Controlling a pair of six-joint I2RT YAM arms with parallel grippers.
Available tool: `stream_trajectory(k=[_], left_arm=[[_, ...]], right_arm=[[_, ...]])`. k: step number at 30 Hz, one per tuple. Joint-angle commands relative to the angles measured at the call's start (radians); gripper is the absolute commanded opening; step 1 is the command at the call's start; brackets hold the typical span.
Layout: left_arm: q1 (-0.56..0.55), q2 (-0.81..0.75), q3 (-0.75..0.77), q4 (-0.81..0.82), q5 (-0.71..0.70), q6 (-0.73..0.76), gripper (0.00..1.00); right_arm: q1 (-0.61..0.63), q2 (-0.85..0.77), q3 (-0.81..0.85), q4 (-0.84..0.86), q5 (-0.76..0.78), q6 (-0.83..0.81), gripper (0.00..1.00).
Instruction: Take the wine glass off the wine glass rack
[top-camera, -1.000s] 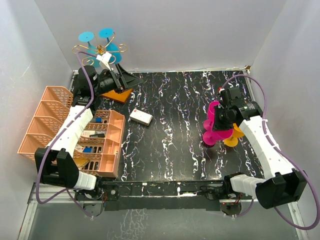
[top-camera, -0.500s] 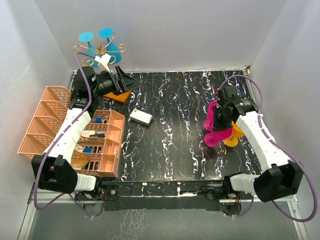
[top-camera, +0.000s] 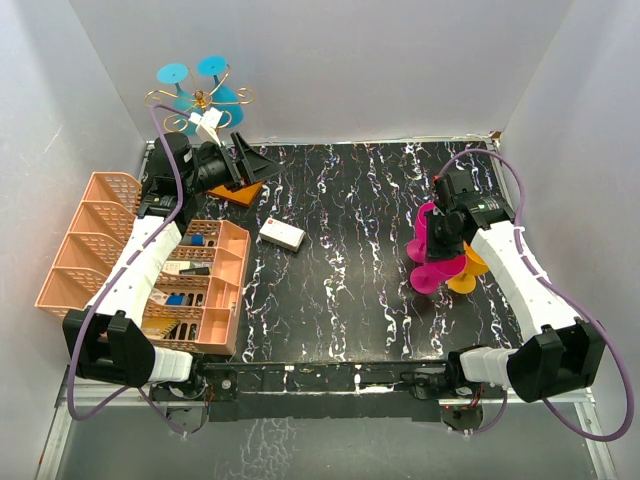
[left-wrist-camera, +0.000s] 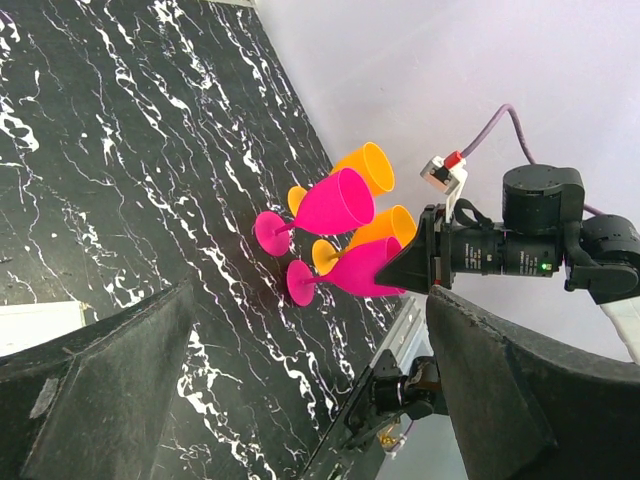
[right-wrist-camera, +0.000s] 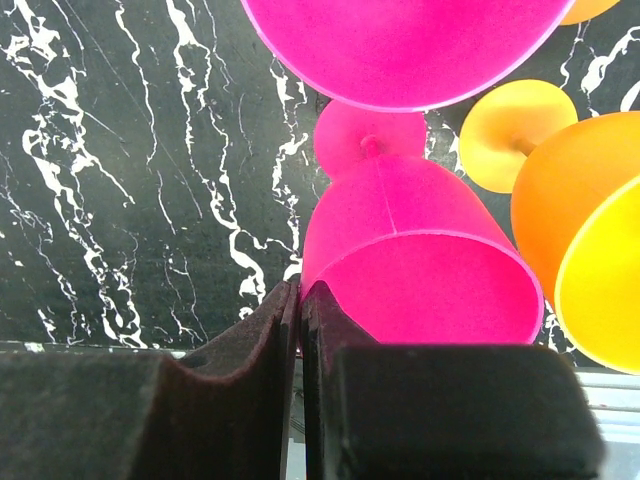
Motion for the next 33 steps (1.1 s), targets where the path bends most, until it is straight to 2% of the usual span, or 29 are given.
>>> stream_trajectory(k=[1,7,21,33], left_arm=[[-0.009,-0.026,0.05,-0.016,-0.008,0.031,0.97],[-0.02,-0.02,0.069,-0.039,-0.02,0.05,0.97],[-0.022,-0.015,0.076,-0.02,-0.013,0.019,0.97],[-0.021,-0.034,0.093,-0.049,-0.046,0.038,0.97]], right_arm=[[0.005,0.004,0.045,0.016,0.049,0.014,0.11],[0.005,0.006,0.042,0.024,0.031,0.008,0.12],[0.004,0.003,0.066,0.043,-0.017,-0.014,0.29],[0.004,-0.079,0.128,0.105,-0.068,-0.05,0.49]])
